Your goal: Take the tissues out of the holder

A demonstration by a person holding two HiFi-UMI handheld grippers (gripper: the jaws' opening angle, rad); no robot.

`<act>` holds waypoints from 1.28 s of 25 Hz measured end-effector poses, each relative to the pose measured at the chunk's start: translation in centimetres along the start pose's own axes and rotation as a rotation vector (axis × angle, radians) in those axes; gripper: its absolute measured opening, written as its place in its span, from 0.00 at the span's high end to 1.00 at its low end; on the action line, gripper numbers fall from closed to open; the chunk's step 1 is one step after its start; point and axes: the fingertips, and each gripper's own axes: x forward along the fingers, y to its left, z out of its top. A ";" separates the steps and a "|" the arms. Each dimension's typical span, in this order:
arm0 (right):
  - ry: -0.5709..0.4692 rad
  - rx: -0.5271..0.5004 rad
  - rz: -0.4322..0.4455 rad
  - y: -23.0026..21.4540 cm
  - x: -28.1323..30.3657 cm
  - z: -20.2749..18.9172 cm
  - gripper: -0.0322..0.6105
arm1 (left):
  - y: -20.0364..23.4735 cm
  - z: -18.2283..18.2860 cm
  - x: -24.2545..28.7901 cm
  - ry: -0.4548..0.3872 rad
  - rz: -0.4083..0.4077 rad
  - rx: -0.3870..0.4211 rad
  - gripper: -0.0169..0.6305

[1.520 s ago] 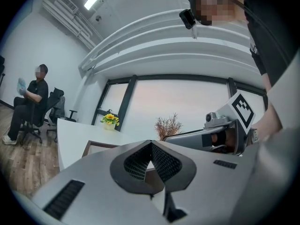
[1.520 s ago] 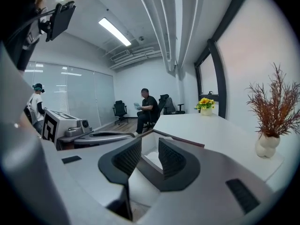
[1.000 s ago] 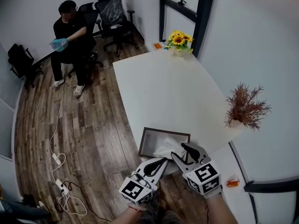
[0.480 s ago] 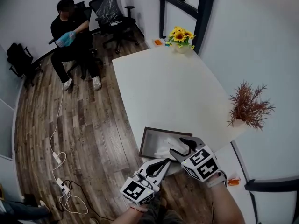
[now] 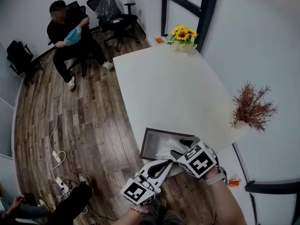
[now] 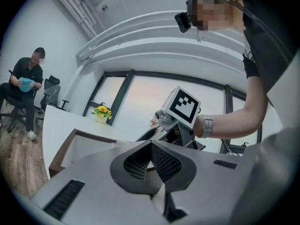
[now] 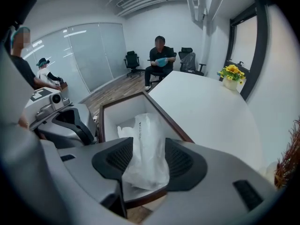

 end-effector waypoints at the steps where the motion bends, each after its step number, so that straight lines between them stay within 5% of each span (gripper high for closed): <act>1: 0.023 -0.007 -0.005 0.0 0.1 -0.2 0.62 | 0.0 0.0 0.1 0.001 0.000 -0.001 0.96; 11: 0.194 -0.126 0.002 0.6 0.9 -1.1 0.63 | 0.5 -0.2 0.1 -0.005 0.005 -0.010 0.96; 15: 0.187 -0.160 -0.018 0.4 0.7 -1.1 0.74 | 0.5 -0.2 0.0 -0.009 0.007 -0.012 0.96; 22: 0.097 -0.139 -0.029 0.4 0.0 -0.4 0.85 | 0.8 -0.5 -0.2 0.019 0.028 -0.037 0.96; 32: -0.089 -0.078 -0.066 0.1 -2.5 1.7 0.86 | 1.0 0.1 -0.3 0.009 0.036 -0.024 0.96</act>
